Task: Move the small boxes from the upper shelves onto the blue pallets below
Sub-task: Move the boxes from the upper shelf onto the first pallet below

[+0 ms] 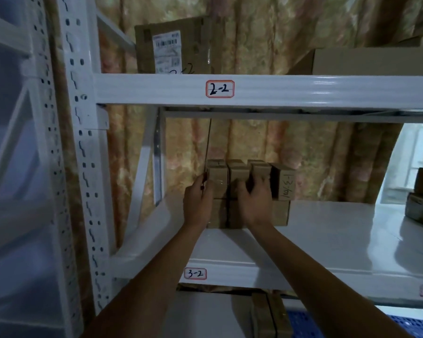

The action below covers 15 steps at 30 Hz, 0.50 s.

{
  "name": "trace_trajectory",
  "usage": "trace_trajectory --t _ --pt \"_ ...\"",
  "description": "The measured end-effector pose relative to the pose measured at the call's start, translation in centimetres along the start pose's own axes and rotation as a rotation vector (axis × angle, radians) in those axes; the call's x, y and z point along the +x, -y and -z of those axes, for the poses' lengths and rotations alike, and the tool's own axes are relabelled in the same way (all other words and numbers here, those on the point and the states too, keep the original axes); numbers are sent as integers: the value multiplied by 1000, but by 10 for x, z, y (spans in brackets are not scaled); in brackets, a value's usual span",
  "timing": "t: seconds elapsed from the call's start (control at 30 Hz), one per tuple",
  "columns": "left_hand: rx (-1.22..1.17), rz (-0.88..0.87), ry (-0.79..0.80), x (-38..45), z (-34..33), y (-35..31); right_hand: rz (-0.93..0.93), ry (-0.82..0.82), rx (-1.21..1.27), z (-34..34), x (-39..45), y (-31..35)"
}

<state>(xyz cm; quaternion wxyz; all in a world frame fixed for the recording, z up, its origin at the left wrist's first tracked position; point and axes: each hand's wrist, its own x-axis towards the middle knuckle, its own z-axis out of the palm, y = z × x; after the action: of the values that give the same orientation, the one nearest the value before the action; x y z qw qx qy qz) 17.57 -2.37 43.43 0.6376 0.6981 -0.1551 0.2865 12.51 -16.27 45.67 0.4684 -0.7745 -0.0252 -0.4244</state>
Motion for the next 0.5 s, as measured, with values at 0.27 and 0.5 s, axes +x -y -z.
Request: trace_trajectory --t 0.27,0.5 --pt "4 -133 -91 -6 6 -7 -10 58 212 10 -6 11" --pt "-127 -153 -116 -31 6 -43 -58 87 469 31 -15 22"
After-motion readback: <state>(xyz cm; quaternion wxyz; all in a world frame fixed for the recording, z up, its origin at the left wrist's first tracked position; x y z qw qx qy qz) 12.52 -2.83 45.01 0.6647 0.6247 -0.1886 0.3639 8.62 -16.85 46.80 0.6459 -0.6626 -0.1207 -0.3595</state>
